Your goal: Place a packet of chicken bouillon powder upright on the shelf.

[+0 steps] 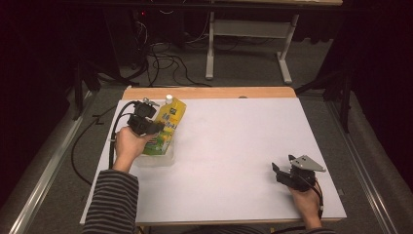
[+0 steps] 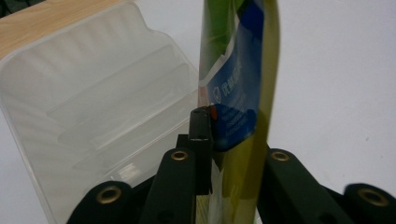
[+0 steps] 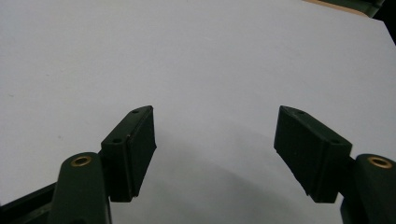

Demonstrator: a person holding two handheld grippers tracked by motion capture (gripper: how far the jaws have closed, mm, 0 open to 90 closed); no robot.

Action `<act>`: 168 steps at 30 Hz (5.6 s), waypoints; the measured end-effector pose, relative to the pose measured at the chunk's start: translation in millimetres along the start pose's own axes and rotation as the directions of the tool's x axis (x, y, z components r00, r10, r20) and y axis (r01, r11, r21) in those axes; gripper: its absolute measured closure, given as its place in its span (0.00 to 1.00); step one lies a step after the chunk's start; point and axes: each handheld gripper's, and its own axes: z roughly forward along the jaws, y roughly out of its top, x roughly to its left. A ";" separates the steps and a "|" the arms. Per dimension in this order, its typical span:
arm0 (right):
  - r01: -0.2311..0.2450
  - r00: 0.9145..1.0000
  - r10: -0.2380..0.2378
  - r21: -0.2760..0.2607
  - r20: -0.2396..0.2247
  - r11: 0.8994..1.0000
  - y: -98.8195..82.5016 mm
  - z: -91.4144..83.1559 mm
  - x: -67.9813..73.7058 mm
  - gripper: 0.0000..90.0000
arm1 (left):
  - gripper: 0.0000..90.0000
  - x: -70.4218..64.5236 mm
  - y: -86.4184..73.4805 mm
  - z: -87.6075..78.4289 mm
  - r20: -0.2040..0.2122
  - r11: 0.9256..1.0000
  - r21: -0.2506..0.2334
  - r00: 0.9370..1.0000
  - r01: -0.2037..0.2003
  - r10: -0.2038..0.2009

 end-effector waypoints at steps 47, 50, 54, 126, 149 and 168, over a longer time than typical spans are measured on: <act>0.002 1.000 -0.002 0.000 0.004 1.000 0.0 0.0 0.3 0.33 | 0.98 -4.3 -43.1 -11.9 -0.048 0.962 -0.257 0.996 -0.088 0.078; 0.002 1.000 -0.002 0.000 0.005 1.000 0.0 -0.1 0.4 0.33 | 0.98 -4.9 -41.8 -9.6 -0.054 0.956 -0.280 0.996 -0.086 0.073; 0.003 1.000 -0.003 -0.001 0.006 1.000 0.0 -0.1 0.3 0.33 | 0.98 -4.1 -45.0 -6.5 -0.059 0.953 -0.292 0.996 -0.086 0.072; 0.005 1.000 -0.005 0.007 0.003 1.000 0.3 0.6 0.8 0.33 | 0.57 10.4 -117.4 -47.0 -0.120 0.935 -0.350 0.986 0.063 -0.111; 0.017 1.000 -0.017 0.012 0.005 1.000 0.4 1.0 0.7 0.33 | 0.55 -5.4 -151.7 -61.0 -0.118 0.904 -0.412 0.978 0.112 -0.175; 0.019 1.000 -0.019 0.012 0.006 1.000 0.4 1.0 1.0 0.33 | 0.52 -41.7 -156.6 -60.3 -0.081 0.893 -0.444 0.989 0.072 -0.120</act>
